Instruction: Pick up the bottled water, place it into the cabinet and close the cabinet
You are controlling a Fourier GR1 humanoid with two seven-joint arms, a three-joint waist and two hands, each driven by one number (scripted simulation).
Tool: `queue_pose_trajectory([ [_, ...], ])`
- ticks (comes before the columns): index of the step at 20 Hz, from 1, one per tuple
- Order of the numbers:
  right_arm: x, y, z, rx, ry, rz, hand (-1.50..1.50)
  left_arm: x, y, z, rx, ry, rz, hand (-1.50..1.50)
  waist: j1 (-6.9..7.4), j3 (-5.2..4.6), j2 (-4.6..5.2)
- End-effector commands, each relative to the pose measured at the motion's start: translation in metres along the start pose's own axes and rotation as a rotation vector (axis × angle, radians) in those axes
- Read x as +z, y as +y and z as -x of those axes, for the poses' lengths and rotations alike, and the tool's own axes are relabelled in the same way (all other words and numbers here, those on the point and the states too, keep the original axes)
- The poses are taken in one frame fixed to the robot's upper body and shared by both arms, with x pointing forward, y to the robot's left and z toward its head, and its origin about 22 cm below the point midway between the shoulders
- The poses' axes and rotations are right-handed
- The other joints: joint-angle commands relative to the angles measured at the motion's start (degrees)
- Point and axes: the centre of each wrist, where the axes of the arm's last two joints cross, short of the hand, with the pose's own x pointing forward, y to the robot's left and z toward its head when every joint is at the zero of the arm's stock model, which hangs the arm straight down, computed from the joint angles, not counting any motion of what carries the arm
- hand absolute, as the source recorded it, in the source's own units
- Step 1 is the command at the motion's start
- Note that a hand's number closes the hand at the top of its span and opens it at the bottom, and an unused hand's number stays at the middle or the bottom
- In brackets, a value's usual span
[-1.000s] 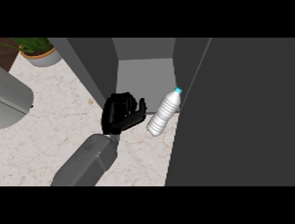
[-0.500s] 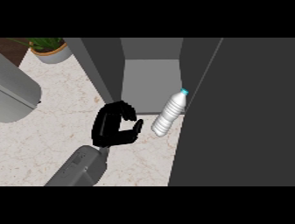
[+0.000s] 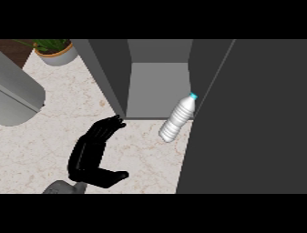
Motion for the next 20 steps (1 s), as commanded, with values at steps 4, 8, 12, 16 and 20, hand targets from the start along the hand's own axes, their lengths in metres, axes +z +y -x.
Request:
queue_pose_trajectory([
  [4, 0.003, 0.062, -0.039, 0.018, -0.054, -0.131, 1.5, 0.041, 0.028, -0.047, -0.044, -0.039, -0.038, -1.5, 0.38, -0.02, -0.3],
  [8, -0.008, 0.074, -0.032, -0.047, -0.065, -0.165, 1.5, 0.063, 0.049, -0.071, -0.104, -0.043, -0.06, -1.5, 0.98, -0.09, -0.27],
  [12, -0.018, 0.088, -0.03, -0.097, -0.037, -0.231, 1.5, 0.074, 0.074, -0.09, -0.243, -0.045, -0.103, -1.5, 0.49, -0.18, -0.38],
  [16, -0.041, 0.099, -0.028, -0.101, -0.057, -0.294, 1.5, 0.078, 0.08, -0.109, -0.24, -0.067, -0.05, -1.5, 1.16, -0.31, -0.29],
  [20, -0.059, 0.117, -0.024, -0.134, -0.072, -0.34, 1.5, 0.094, 0.08, -0.115, -0.225, -0.053, -0.044, -1.5, 1.15, -0.35, -0.52],
])
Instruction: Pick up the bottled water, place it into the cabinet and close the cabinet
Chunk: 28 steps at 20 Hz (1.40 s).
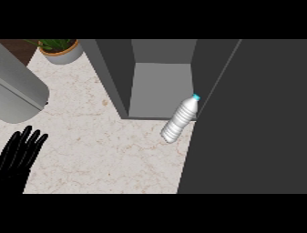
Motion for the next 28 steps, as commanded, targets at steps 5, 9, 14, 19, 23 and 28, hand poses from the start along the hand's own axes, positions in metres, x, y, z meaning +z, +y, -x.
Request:
queue_pose_trajectory([
  [5, -0.038, 0.057, -0.018, 0.171, -0.076, -0.092, 1.5, -0.001, 0.016, -0.03, -0.01, 0.01, 0.014, -1.5, 0.05, -0.11, -0.34],
  [9, -0.078, 0.087, -0.006, 0.157, -0.061, -0.1, 1.5, 0.004, 0.012, -0.042, -0.003, 0.012, 0.047, -1.5, 0.55, -0.05, -0.25],
  [14, -0.128, 0.128, 0.019, 0.161, -0.04, -0.047, 1.5, 0.001, 0.021, -0.062, 0.0, -0.009, 0.046, -1.5, 1.3, 0.12, 0.3],
  [19, -0.168, 0.136, 0.018, 0.11, -0.024, 0.053, 1.5, 0.006, 0.019, -0.066, -0.01, -0.02, 0.044, -1.5, 1.89, 0.22, 0.78],
  [23, -0.201, 0.128, -0.001, 0.02, -0.009, 0.108, 1.5, 0.003, 0.014, -0.076, 0.002, -0.019, 0.07, -1.5, 2.59, 0.27, 1.02],
  [28, -0.228, 0.107, 0.01, 0.024, 0.04, -0.035, 1.5, 0.0, 0.028, -0.094, -0.018, -0.004, 0.045, -1.5, 1.22, 0.34, 1.3],
])
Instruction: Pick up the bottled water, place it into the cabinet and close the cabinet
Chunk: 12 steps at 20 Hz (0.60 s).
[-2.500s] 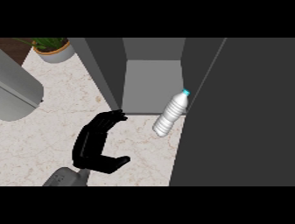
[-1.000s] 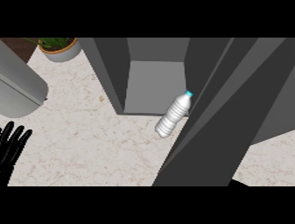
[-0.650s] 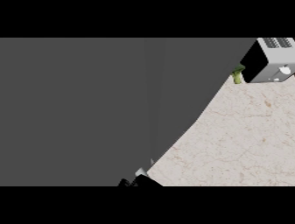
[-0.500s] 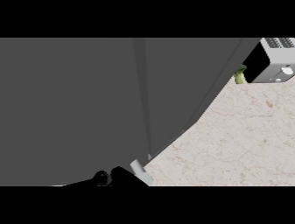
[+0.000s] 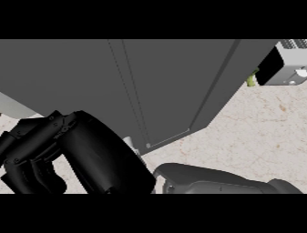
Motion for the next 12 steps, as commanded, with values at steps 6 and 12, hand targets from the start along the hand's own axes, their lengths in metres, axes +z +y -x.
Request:
queue_pose_trajectory([
  [6, -0.03, -0.033, 0.024, -0.065, 0.176, -0.307, 1.5, -0.015, -0.013, -0.023, -0.015, -0.015, 0.002, -1.5, -0.92, 0.03, 0.31],
  [12, -0.051, -0.085, 0.034, -0.052, 0.145, -0.205, 1.5, 0.001, -0.013, -0.019, -0.017, -0.004, -0.013, -1.5, -1.2, -0.03, 0.24],
])
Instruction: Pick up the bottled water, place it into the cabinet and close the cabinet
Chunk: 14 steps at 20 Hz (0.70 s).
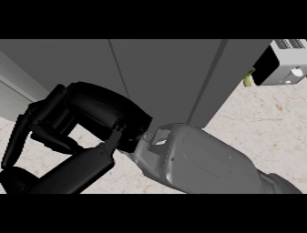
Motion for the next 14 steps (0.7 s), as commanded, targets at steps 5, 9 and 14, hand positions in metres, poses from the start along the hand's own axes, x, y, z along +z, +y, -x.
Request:
queue_pose_trajectory([
  [5, 0.013, -0.08, 0.0, 0.008, -0.038, 0.183, 1.5, 0.006, -0.003, 0.002, -0.014, 0.013, -0.01, -1.5, -0.97, 0.09, 0.98],
  [9, 0.022, -0.096, 0.02, 0.099, -0.041, 0.322, 1.5, 0.002, 0.002, -0.007, -0.005, 0.014, -0.014, -1.5, -1.42, 0.1, 0.92],
  [14, 0.03, -0.117, 0.02, 0.167, -0.042, 0.419, 1.5, 0.002, 0.001, -0.012, -0.016, -0.001, -0.014, -1.5, -1.17, 0.11, 0.87],
])
